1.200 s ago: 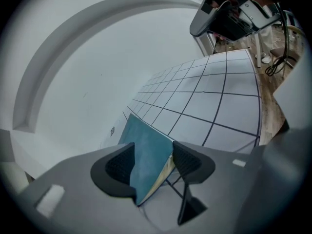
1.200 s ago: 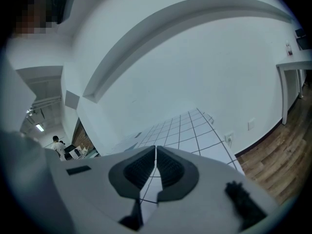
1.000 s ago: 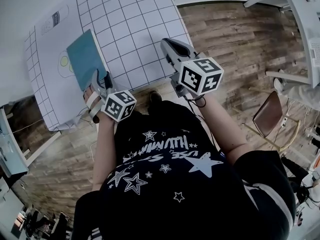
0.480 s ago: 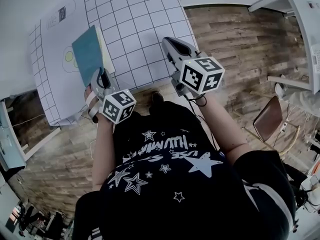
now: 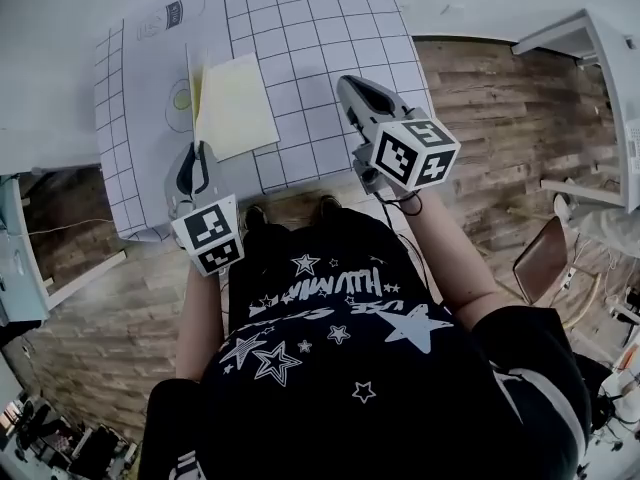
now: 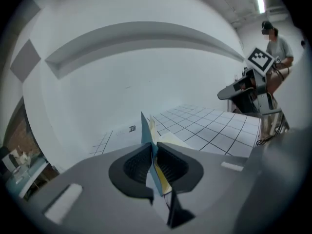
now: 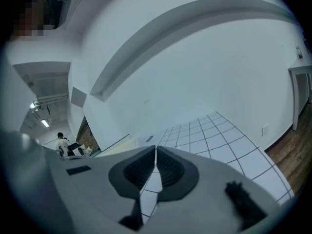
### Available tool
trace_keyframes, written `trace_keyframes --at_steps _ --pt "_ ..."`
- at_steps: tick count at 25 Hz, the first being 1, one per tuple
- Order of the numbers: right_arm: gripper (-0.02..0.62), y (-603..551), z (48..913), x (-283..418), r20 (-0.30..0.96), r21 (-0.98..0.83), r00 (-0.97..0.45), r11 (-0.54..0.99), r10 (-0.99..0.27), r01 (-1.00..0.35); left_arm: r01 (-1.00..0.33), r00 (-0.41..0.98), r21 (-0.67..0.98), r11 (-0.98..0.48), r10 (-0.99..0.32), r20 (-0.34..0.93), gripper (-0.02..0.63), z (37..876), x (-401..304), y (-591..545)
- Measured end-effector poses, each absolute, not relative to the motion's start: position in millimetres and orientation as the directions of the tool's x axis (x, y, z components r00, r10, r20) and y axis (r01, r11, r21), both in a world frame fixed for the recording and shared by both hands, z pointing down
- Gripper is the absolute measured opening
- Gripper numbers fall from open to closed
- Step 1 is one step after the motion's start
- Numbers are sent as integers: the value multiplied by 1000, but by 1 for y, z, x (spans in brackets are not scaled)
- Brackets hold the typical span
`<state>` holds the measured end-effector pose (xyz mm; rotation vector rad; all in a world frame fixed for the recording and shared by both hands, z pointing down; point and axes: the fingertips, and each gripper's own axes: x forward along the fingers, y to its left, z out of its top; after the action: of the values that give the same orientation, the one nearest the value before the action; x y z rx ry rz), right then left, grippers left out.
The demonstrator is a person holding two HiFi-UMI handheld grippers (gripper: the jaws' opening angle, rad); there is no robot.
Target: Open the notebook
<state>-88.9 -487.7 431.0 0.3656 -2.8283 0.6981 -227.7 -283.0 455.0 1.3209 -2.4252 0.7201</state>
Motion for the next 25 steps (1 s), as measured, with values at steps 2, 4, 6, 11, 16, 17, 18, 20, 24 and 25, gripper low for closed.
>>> trace_keyframes --at_steps 2,4,6,11,16,17,18,20,24,25 --pt "18 -478 427 -103 253 -424 -948 859 -192 -287 -856 -513 -223 466 -718 471 45 452 -240 -270" --pt "18 -468 425 -117 253 -423 -947 858 -196 -291 -868 -487 -164 469 -737 469 48 452 -251 -258" --pt "18 -456 423 -131 250 -426 -947 856 -201 -294 -881 -461 -143 451 -752 471 52 454 -261 -246" --pt "18 -427 422 -163 250 -435 -943 845 -220 -312 -908 -399 -99 406 -771 496 72 471 -287 -217" --pt "18 -400 431 -182 283 -429 -929 835 -238 -344 -919 -320 12 395 -760 565 97 507 -310 -187" --pt "18 -396 432 -185 289 -426 -926 833 -244 -353 -921 -300 34 389 -762 574 101 513 -312 -184" --pt "18 -392 433 -188 295 -424 -922 830 -250 -361 -923 -283 54 382 -765 579 106 518 -315 -182" --pt "18 -385 434 -194 306 -421 -915 825 -263 -377 -927 -255 79 366 -772 582 110 526 -319 -179" --pt "18 -368 434 -205 319 -411 -905 819 -282 -400 -938 -215 91 334 -767 605 124 539 -324 -175" --pt "18 -364 433 -206 322 -407 -902 818 -287 -405 -942 -209 81 325 -758 618 134 542 -326 -174"
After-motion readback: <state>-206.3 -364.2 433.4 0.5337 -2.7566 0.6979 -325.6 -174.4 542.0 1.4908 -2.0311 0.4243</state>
